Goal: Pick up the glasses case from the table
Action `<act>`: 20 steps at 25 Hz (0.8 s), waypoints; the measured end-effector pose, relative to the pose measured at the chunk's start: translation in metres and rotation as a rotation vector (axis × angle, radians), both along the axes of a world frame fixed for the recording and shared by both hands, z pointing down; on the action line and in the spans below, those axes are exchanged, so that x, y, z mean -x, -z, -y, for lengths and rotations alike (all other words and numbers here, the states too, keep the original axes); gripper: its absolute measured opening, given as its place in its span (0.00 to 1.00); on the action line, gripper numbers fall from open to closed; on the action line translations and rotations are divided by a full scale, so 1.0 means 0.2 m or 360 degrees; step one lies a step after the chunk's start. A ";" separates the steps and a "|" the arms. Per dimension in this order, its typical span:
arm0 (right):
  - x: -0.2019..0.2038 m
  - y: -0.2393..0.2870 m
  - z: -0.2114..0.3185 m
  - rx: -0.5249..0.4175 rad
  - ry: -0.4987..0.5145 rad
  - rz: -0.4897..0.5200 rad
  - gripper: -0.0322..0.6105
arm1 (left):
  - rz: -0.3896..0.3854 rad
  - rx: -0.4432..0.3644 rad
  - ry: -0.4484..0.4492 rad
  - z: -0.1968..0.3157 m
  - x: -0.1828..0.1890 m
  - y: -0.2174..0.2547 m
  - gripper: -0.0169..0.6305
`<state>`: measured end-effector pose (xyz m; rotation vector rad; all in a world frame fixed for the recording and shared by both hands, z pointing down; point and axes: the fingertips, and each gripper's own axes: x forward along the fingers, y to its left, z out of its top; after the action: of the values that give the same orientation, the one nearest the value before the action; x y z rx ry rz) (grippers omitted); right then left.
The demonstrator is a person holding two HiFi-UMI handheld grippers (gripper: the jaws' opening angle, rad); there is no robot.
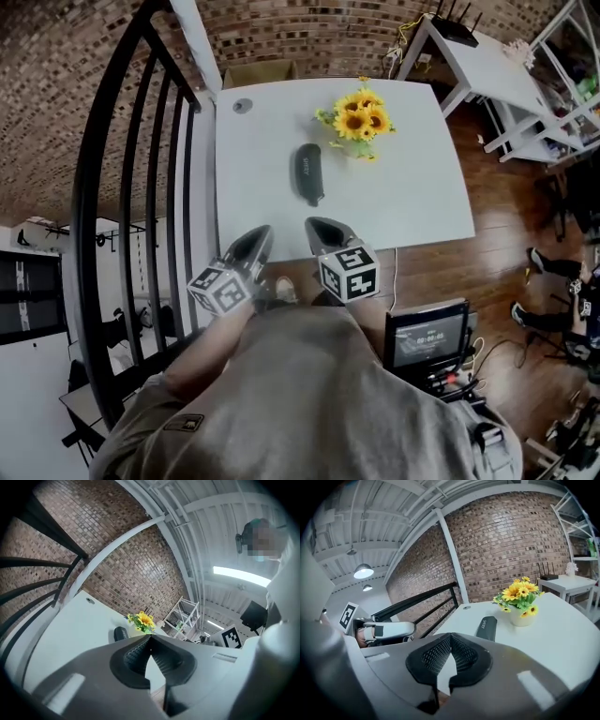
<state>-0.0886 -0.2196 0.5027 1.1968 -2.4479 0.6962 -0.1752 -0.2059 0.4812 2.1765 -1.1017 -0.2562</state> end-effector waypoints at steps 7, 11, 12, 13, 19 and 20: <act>0.04 -0.06 0.18 -0.0005 -0.0075 -0.0081 0.07 | -0.0014 0.0092 -0.0017 0.12 0.07 -0.11 0.03; 0.03 -0.09 0.33 -0.0022 -0.0107 -0.0109 0.08 | -0.0006 0.0120 0.0009 0.22 0.07 -0.13 0.03; 0.03 -0.10 0.36 -0.0018 -0.0107 -0.0119 0.13 | -0.0007 0.0131 0.0019 0.23 0.08 -0.13 0.03; 0.04 -0.12 0.38 -0.0012 -0.0107 -0.0129 0.16 | -0.0004 0.0143 0.0025 0.24 0.08 -0.14 0.03; 0.08 -0.26 0.53 -0.0013 -0.0115 -0.0285 0.39 | 0.0029 0.0194 0.0064 0.32 0.15 -0.20 0.03; 0.08 -0.29 0.55 -0.0004 -0.0118 -0.0317 0.45 | 0.0031 0.0208 0.0067 0.33 0.16 -0.21 0.03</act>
<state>-0.1047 -0.3300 0.5609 1.2974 -2.2517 0.5646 -0.2080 -0.2718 0.5235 2.0461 -1.1439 -0.1772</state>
